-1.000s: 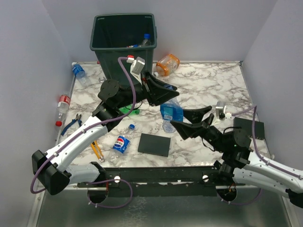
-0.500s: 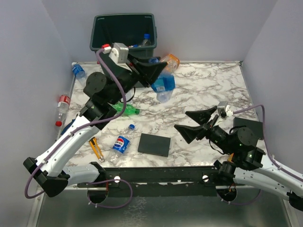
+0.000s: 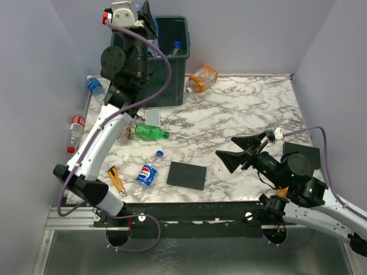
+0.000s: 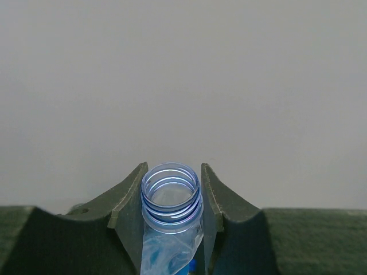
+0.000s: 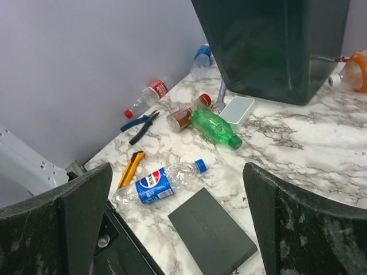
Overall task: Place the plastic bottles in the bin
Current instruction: Place the plastic bottle in the trash bin.
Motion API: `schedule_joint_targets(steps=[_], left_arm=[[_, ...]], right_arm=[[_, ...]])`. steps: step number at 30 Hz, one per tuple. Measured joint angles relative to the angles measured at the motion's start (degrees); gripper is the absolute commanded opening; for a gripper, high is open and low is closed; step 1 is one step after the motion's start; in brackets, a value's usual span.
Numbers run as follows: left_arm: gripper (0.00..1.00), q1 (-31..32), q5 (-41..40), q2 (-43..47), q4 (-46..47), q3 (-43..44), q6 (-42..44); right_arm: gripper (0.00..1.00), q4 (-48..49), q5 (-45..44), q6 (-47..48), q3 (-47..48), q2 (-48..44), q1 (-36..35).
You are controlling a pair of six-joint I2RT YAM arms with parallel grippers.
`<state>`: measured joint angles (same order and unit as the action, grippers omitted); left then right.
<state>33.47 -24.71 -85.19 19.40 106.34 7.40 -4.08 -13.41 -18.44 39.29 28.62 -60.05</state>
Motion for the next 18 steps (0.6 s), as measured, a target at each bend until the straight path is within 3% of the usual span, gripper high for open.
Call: schedule_joint_targets(steps=[7,18], left_arm=[[0.00,-10.69,-4.42,-10.60,9.75,0.26,3.17],[0.00,-17.66,-4.55,-20.24,22.77,-0.44,5.55]], right_arm=[[1.00,-0.66,-0.92,-2.05,-3.15,-1.90,0.00],[1.00,-2.21,-4.61,-4.74,-7.23,-3.63,0.00]])
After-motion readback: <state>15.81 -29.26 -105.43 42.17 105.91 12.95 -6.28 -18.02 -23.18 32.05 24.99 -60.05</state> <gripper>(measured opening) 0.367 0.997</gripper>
